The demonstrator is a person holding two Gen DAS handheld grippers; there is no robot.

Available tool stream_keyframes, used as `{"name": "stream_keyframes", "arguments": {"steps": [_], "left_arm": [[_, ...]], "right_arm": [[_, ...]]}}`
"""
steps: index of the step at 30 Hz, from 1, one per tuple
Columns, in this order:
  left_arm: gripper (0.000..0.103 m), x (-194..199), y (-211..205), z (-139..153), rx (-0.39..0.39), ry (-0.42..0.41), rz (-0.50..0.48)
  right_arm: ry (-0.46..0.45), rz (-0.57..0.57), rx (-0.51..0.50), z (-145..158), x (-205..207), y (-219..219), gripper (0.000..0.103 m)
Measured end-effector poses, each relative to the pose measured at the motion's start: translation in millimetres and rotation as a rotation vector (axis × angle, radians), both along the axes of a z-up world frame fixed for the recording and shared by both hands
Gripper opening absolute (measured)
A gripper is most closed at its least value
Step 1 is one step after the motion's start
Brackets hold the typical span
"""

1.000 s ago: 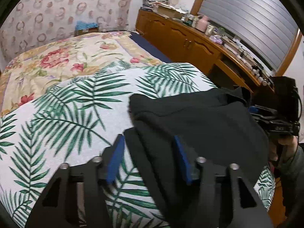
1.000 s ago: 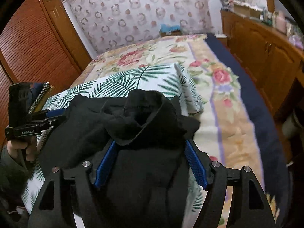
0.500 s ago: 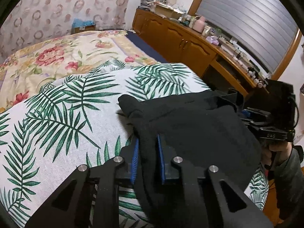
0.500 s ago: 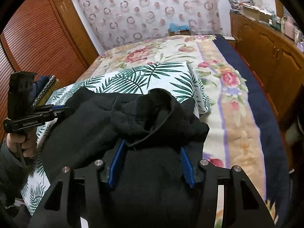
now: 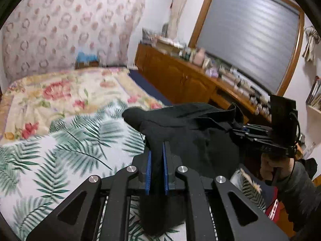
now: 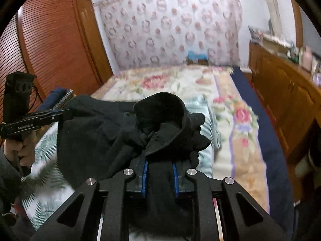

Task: Fold small clothes
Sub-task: 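Lift the folded shirt with both tools and carry it toward the clothes stack, then lay the folded shirt on top of the clothes stack and open both tools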

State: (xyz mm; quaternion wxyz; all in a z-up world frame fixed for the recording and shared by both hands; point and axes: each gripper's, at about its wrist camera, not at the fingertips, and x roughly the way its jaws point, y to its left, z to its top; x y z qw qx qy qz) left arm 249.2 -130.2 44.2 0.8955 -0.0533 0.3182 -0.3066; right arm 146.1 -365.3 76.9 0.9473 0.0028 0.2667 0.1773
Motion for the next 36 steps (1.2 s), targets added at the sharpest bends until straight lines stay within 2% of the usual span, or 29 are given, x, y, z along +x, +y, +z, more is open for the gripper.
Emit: {"name": "stream_keyframes", "arguments": {"steps": [8, 13, 20, 23, 29, 34, 36], "left_arm": [[0.010, -33, 80, 42, -0.008, -0.120, 0.165], [0.010, -59, 145, 59, 0.026, -0.197, 0.316], [0.010, -83, 229, 64, 0.026, -0.241, 0.531], [0.010, -96, 258, 56, 0.017, -0.243, 0.612], [0.010, -120, 307, 15, -0.014, -0.199, 0.771], [0.010, -120, 332, -23, -0.028, -0.116, 0.854], [0.010, -116, 337, -36, -0.012, -0.073, 0.861]], "right_arm": [[-0.122, 0.141, -0.032, 44, 18, 67, 0.019], [-0.157, 0.279, -0.070, 64, 54, 139, 0.019], [-0.196, 0.468, -0.169, 99, 112, 254, 0.019], [-0.205, 0.541, -0.223, 109, 142, 294, 0.019], [-0.249, 0.665, -0.325, 123, 190, 384, 0.019], [-0.233, 0.717, -0.400, 94, 217, 454, 0.020], [-0.187, 0.694, -0.395, 83, 234, 472, 0.029]]}}
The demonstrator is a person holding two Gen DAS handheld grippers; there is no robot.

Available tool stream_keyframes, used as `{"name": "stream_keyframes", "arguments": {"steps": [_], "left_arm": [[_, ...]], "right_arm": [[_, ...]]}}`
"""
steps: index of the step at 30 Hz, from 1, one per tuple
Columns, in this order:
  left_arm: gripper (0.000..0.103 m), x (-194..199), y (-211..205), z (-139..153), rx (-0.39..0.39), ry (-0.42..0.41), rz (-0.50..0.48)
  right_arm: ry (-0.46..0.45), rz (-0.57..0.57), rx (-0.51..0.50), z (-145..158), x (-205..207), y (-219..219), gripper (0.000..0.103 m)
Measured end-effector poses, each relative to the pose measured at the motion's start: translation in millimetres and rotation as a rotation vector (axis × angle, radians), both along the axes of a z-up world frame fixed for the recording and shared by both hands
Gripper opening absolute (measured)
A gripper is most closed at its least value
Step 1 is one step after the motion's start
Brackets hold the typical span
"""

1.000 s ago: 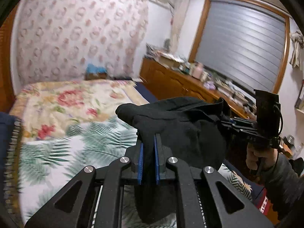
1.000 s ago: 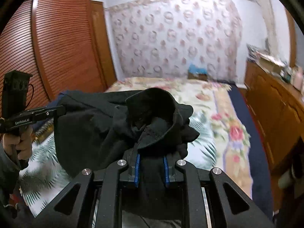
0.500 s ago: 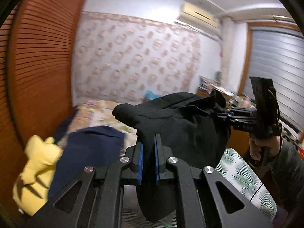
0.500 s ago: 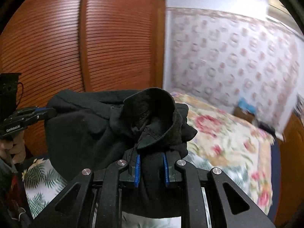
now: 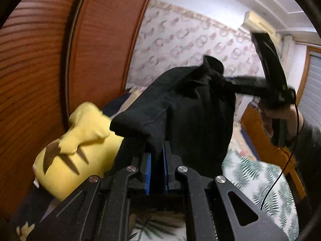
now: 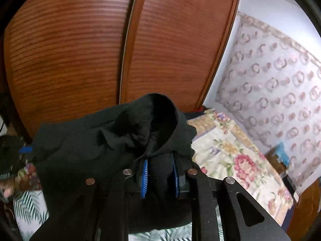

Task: Fold small clothes
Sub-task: 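Lay the folded shirt on top of the clothes stack and open both tools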

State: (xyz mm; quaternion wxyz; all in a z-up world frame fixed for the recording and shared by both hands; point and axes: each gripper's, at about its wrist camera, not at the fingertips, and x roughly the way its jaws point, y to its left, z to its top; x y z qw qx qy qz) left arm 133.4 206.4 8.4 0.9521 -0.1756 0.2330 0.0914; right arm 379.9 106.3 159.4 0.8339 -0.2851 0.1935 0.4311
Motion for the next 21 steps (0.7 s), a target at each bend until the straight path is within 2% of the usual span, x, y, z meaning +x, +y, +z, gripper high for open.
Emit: {"name": "stream_keyframes", "arguments": {"steps": [1, 5, 7, 8, 9, 11, 12, 13, 14, 15, 19, 21], "left_arm": [[0.010, 2, 1, -5, 0.000, 0.019, -0.007], [0.011, -3, 1, -9, 0.036, 0.046, -0.011], [0.019, -8, 1, -7, 0.048, 0.035, -0.021], [0.034, -9, 1, -5, 0.050, 0.030, -0.023], [0.042, -11, -1, -3, 0.058, 0.021, -0.030], [0.044, -18, -7, 7, 0.077, 0.010, -0.043], [0.050, -19, -12, 10, 0.092, 0.011, -0.054], [0.057, -19, -14, 13, 0.102, 0.014, -0.060], [0.076, -21, -19, 15, 0.112, 0.009, -0.070], [0.082, -23, -22, 18, 0.116, 0.000, -0.077], [0.082, -30, -44, 29, 0.162, -0.021, -0.106], [0.082, -32, -55, 33, 0.176, -0.024, -0.121]], "right_arm": [[0.034, -0.014, 0.008, -3, 10, 7, 0.032], [0.075, -0.042, 0.093, 1, 28, 8, 0.068], [0.055, -0.065, 0.105, 2, 30, 3, 0.070], [0.051, -0.074, 0.109, 2, 29, -1, 0.070], [0.053, -0.076, 0.118, 0, 27, -2, 0.070], [0.054, -0.091, 0.148, -5, 6, -16, 0.070], [0.056, -0.099, 0.163, -7, -3, -24, 0.070], [0.059, -0.110, 0.180, -10, -12, -35, 0.070], [0.065, -0.124, 0.194, -14, -21, -45, 0.070], [0.072, -0.135, 0.203, -23, -36, -50, 0.070], [0.090, -0.186, 0.239, -43, -73, -83, 0.070], [0.092, -0.204, 0.251, -54, -77, -87, 0.070]]}}
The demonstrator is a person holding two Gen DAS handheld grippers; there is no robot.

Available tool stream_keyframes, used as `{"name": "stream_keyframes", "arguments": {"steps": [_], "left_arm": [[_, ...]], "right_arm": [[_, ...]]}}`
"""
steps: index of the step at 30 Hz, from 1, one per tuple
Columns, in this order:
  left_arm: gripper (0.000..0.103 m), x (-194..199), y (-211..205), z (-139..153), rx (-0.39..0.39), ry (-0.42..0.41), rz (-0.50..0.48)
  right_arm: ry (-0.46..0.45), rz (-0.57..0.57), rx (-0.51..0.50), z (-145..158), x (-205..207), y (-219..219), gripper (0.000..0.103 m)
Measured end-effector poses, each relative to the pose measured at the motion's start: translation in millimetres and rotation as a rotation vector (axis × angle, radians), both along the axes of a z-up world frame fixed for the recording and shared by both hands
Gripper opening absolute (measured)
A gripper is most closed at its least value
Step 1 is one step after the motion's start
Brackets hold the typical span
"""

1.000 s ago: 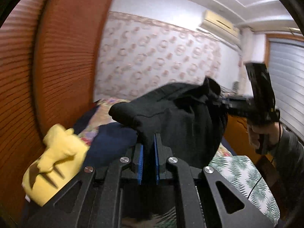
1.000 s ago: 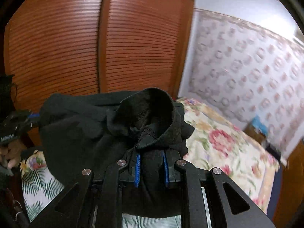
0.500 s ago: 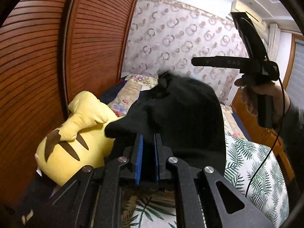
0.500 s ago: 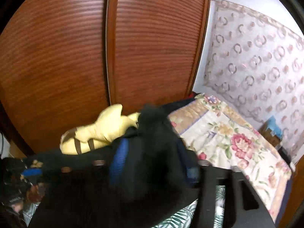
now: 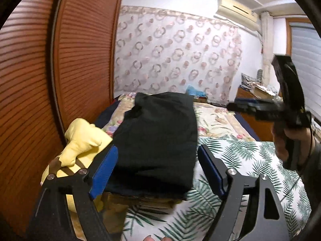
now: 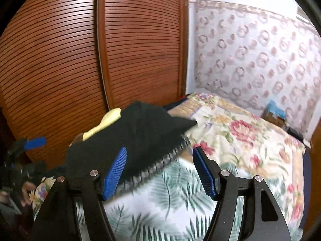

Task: Fold small clothes

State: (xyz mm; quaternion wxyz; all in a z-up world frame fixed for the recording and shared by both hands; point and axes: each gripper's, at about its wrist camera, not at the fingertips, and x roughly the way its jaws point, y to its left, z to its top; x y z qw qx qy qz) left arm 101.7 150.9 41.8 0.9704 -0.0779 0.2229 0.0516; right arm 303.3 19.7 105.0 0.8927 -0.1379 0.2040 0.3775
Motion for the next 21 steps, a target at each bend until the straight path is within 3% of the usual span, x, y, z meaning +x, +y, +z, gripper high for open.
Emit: {"name": "stream_keyframes", "arguments": {"steps": [10, 17, 21], "left_arm": [[0.082, -16, -66, 7, 0.031, -0.013, -0.106], [0.082, -31, -111, 10, 0.047, -0.032, -0.175], [0.082, -40, -130, 17, 0.064, -0.043, -0.195]], "right_arm": [[-0.029, -0.141, 0.061, -21, -90, -62, 0.071], [-0.069, -0.282, 0.125, -22, -163, -95, 0.083], [-0.080, -0.365, 0.172, -14, -199, -109, 0.084]]}}
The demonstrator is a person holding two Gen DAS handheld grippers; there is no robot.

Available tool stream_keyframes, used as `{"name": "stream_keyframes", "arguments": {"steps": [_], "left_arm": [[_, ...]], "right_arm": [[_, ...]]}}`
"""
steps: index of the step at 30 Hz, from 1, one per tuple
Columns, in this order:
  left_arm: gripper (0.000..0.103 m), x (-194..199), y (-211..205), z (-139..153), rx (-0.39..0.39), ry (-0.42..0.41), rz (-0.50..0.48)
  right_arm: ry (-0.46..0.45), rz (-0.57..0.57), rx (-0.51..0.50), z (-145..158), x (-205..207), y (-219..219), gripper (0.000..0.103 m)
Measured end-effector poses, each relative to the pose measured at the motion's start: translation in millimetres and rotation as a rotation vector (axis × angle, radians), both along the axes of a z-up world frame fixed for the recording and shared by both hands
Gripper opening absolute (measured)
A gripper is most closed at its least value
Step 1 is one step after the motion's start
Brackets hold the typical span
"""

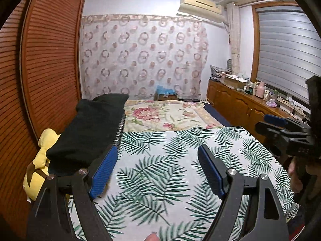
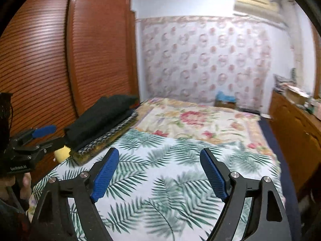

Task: Fold small clothes

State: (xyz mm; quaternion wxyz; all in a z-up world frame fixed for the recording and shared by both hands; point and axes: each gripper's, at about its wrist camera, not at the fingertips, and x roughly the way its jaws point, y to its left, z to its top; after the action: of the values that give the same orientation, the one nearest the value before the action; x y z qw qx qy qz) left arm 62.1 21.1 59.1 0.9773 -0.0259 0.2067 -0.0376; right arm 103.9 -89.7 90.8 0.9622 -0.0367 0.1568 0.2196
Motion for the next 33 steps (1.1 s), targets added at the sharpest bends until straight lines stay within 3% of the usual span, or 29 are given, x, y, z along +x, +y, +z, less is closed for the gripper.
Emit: {"name": "stream_keyframes", "arguments": {"steps": [11, 33], "left_arm": [[0.082, -22, -36, 15, 0.005, -0.028, -0.010], [0.082, -25, -40, 16, 0.019, -0.035, 0.005]], "right_arm": [[-0.042, -0.118, 0.082, 1, -74, -14, 0.084], [-0.041, -0.169, 0.088, -14, -78, -15, 0.084]]}}
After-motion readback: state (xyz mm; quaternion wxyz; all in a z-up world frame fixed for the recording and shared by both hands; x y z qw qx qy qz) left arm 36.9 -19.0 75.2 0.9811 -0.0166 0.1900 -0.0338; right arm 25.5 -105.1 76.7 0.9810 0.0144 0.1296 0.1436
